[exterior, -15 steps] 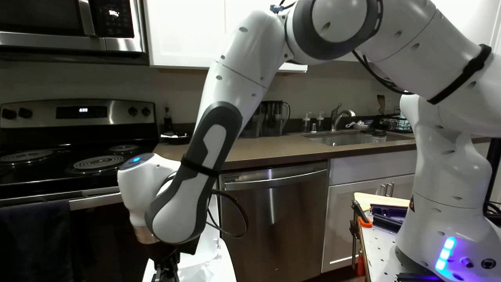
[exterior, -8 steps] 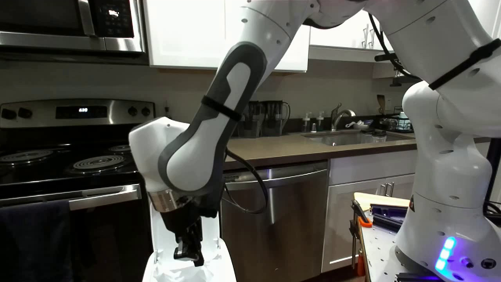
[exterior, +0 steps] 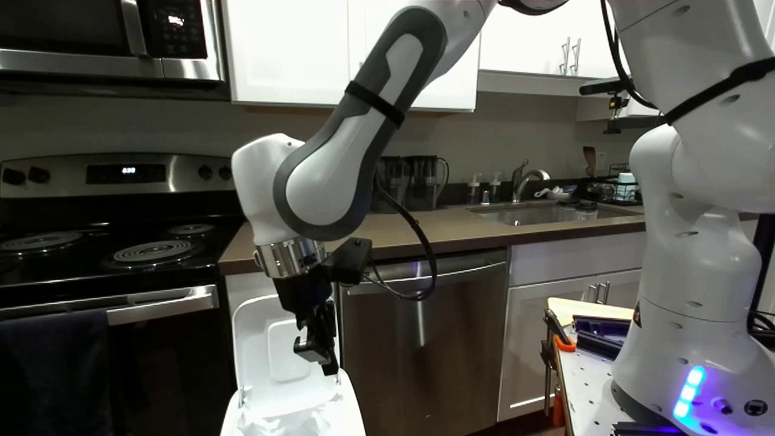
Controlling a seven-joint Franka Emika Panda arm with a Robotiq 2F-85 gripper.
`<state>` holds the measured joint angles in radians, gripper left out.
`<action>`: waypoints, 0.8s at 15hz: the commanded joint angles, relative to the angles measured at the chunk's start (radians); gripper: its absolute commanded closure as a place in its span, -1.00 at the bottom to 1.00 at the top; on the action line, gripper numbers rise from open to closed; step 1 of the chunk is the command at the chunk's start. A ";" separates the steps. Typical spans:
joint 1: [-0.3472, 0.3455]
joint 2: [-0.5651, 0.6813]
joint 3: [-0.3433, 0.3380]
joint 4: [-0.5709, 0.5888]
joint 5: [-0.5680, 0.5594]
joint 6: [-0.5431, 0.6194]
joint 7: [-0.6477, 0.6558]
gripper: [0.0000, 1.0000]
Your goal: Open the top of the bin
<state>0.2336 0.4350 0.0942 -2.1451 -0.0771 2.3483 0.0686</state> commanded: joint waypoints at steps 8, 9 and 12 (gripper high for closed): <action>-0.083 -0.204 0.051 -0.156 0.115 -0.069 -0.097 -0.28; -0.086 -0.215 0.050 -0.164 0.122 -0.070 -0.101 -0.40; -0.091 -0.246 0.048 -0.189 0.134 -0.067 -0.107 -0.80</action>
<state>0.1655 0.2466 0.1288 -2.2893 0.0201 2.2970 0.0029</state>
